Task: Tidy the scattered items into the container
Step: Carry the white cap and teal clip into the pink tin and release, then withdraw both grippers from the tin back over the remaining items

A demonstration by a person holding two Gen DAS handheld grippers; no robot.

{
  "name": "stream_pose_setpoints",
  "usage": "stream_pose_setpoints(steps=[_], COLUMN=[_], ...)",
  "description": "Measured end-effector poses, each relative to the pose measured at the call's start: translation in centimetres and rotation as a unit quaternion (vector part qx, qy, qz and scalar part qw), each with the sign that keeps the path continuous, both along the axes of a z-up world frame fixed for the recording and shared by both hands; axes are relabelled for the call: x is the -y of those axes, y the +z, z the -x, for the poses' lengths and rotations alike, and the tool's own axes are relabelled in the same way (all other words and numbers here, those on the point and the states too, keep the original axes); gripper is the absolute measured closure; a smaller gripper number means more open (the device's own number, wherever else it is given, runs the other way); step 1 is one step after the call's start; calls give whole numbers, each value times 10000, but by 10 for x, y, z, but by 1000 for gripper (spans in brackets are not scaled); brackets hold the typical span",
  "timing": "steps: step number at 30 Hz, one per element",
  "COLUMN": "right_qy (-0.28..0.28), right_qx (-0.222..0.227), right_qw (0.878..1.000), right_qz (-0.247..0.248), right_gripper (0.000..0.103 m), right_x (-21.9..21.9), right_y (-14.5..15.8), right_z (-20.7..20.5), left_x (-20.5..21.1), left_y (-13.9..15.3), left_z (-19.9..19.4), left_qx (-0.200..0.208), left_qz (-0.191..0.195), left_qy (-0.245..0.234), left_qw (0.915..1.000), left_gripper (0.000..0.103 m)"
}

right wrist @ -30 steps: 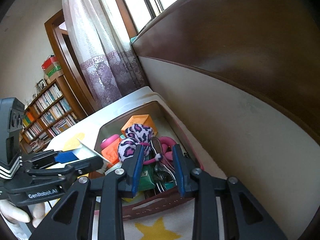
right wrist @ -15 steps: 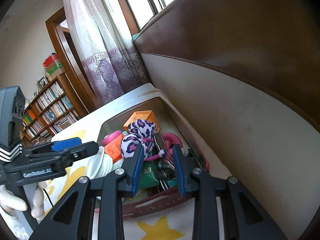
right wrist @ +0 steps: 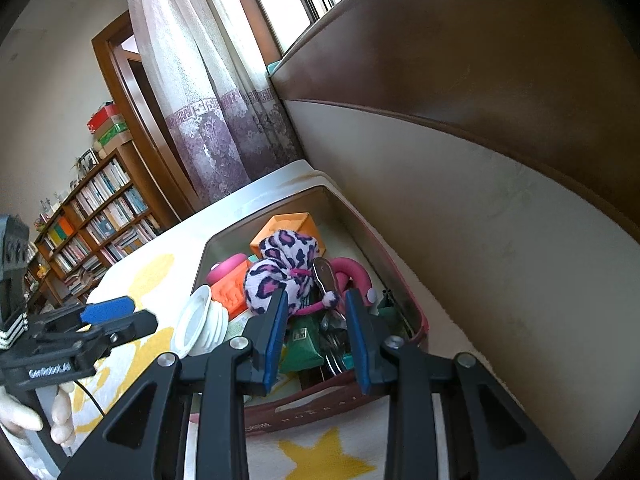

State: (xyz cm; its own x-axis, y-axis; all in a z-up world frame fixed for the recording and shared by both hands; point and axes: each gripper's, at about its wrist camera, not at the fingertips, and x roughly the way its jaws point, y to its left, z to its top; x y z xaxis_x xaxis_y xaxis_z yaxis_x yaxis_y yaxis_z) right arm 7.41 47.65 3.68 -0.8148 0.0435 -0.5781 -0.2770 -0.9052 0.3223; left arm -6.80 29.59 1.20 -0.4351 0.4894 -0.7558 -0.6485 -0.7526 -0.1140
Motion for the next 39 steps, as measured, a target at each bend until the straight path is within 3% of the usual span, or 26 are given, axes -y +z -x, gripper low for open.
stream_pose_setpoints(steps=[14, 23, 27, 39], right_qy=[38, 35, 34, 48], right_qx=[27, 31, 30, -71], right_qw=[10000, 10000, 10000, 9999], right_qz=[-8, -14, -16, -56], right_gripper=[70, 70, 70, 70], right_x=[3, 3, 3, 7], right_y=[-2, -3, -2, 4], right_z=[2, 3, 2, -1], left_x=[-10, -22, -27, -18], left_y=[-21, -23, -23, -19], left_z=[1, 15, 19, 14], left_qx=[9, -79, -225, -71], left_qz=[284, 173, 200, 246], left_qy=[-18, 33, 82, 113], left_qw=[9996, 9998, 9995, 9996], left_gripper=[35, 34, 22, 22])
